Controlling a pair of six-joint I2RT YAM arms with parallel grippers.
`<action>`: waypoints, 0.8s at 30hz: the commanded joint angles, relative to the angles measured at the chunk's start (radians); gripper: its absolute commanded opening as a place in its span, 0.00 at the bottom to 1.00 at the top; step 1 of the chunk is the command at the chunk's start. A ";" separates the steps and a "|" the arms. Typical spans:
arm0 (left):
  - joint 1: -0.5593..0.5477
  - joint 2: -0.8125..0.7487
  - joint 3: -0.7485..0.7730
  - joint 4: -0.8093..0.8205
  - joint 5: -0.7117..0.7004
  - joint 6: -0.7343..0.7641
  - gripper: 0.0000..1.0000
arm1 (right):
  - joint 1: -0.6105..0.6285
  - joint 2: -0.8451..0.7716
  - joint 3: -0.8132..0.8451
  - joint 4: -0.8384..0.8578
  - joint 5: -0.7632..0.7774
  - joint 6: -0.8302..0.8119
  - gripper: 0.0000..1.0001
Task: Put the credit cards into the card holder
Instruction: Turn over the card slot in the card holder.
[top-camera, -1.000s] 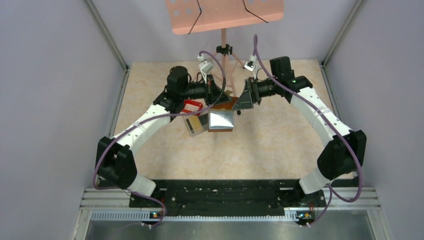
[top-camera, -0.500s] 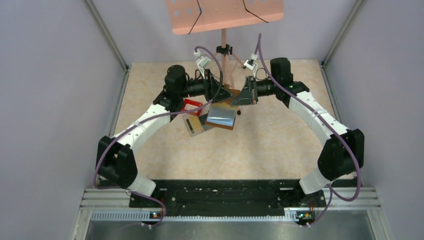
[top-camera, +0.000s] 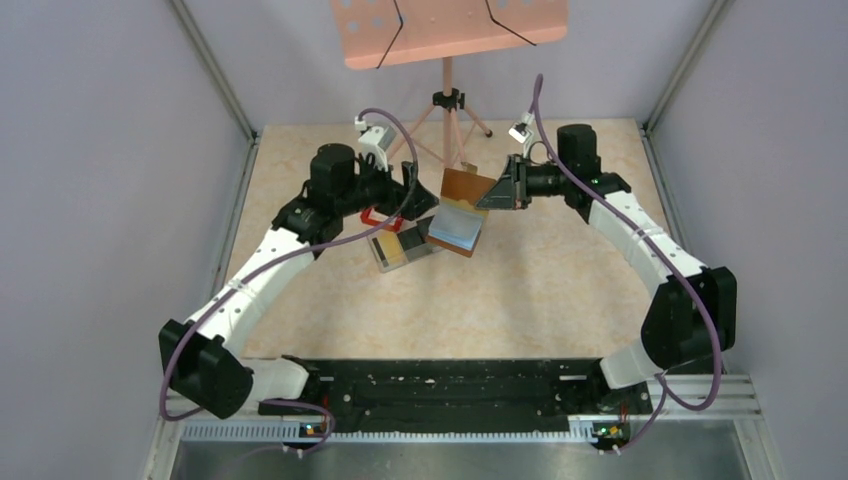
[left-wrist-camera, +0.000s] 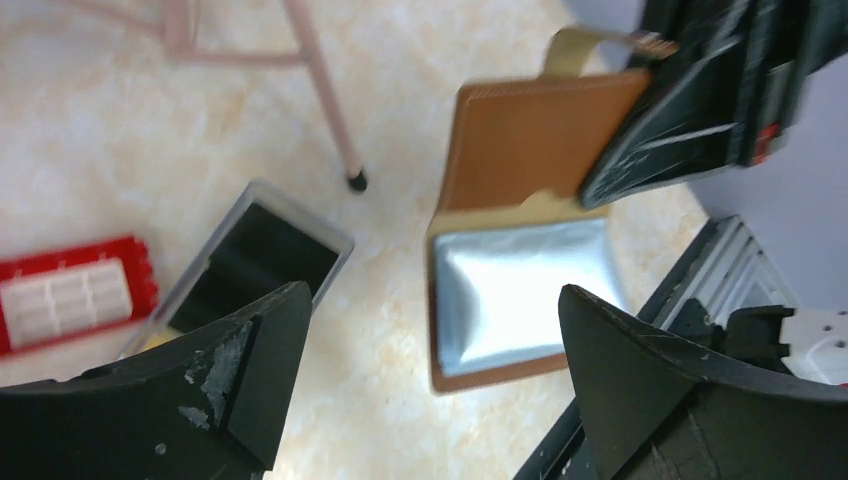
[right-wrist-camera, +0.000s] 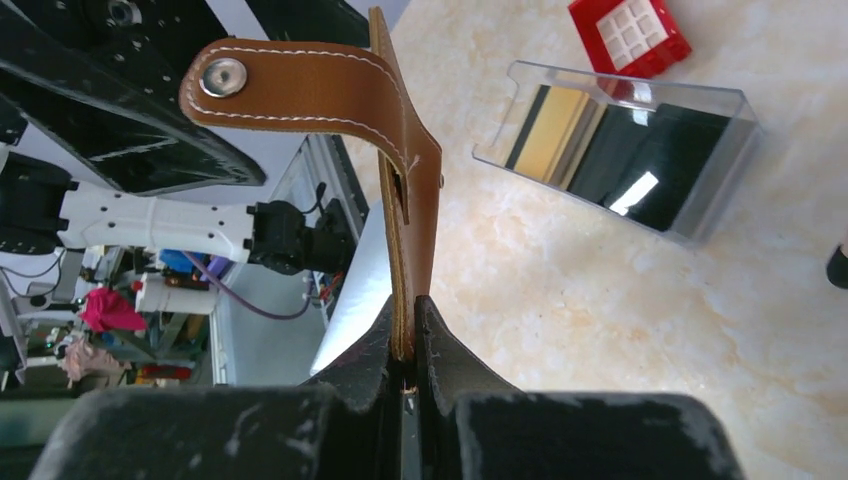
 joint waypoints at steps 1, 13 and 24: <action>0.010 0.024 0.015 -0.227 -0.109 -0.012 0.99 | -0.028 -0.055 -0.017 0.035 0.022 0.010 0.00; 0.007 0.181 0.086 -0.288 -0.040 -0.049 0.84 | -0.031 -0.049 -0.016 0.031 0.023 0.017 0.00; 0.008 0.199 0.126 -0.238 0.036 -0.075 0.65 | -0.030 -0.030 -0.011 -0.009 0.038 -0.014 0.00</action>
